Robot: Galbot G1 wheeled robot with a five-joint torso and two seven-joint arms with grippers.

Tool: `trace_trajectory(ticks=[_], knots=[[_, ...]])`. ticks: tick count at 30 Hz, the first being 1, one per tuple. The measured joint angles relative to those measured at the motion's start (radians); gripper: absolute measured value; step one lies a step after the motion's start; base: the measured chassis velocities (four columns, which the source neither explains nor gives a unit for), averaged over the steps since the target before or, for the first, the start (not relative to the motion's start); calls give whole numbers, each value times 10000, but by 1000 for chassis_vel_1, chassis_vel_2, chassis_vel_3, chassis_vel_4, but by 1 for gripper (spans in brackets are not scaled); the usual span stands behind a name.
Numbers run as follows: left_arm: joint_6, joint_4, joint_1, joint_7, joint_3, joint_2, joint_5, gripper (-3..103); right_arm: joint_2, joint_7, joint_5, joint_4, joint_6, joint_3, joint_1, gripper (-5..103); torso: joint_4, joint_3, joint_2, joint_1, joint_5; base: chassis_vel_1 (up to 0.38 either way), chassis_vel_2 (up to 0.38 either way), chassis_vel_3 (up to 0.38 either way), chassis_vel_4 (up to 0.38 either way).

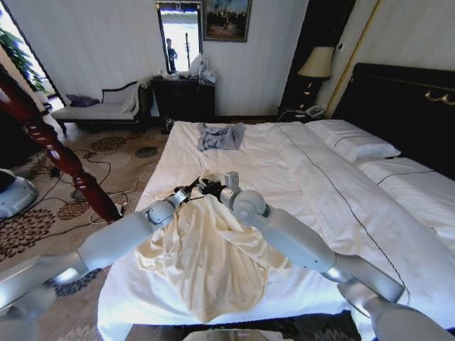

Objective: Pick up the clothes from the bed and hang them on the clothes hanger.

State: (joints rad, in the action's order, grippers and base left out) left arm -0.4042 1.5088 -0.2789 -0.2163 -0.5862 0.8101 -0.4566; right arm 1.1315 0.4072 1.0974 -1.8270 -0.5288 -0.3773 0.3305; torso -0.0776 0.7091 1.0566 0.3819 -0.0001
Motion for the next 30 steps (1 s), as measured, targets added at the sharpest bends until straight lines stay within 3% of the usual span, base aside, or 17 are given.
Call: trace_trajectory(ticks=[3,9,12,13,15,17,19,21,24,28,30], knots=[[27,11,-7,-32,10,15,3,19,18,213,548,-169,-136,76,-111,68,0,0,0,0,0,0,0,0,0],[34,-24,47,-60,-76,112,3,19,-182,441,960,-273,-1078,-72,-215,84,-4,0,1,-1,1,0,0,0,0],[23,-98,141,-60,-197,180,4,19,209,2256,3163,-320,-1997,266,-504,98,-5,0,1,1,2,0,0,0,0],[23,-98,141,-60,-197,180,4,19,209,2256,3163,-320,-1997,266,-504,98,-5,0,1,1,2,0,0,0,0],[15,-44,88,-79,-156,95,-5,19,394,3499,4309,-356,-2060,429,-680,100,4,0,0,1,0,0,0,0,0],[8,3,37,-93,-110,14,-9,19,347,3913,4595,-358,-2061,520,-704,100,7,-1,1,-1,0,0,0,0,0],[7,13,21,-95,-99,-1,-10,19,304,3971,4640,-363,-2061,540,-699,100,5,0,2,0,0,0,0,0,0],[6,32,-72,-103,-31,-80,-10,19,-28,3769,4144,-375,-2063,549,-545,100,-6,0,1,0,0,0,0,0,0],[6,43,-116,-106,-6,-121,-8,19,-220,3506,3665,-335,-2066,557,-426,100,-6,0,1,0,3,0,0,0,0],[6,184,-178,-111,45,-297,-11,19,-980,2160,1524,-114,-2125,661,-161,100,1,0,1,0,3,0,0,0,0],[6,198,-180,-110,46,-310,-12,19,-1069,1991,1227,-95,-2106,658,-151,100,0,-1,1,-1,3,0,0,0,0]])
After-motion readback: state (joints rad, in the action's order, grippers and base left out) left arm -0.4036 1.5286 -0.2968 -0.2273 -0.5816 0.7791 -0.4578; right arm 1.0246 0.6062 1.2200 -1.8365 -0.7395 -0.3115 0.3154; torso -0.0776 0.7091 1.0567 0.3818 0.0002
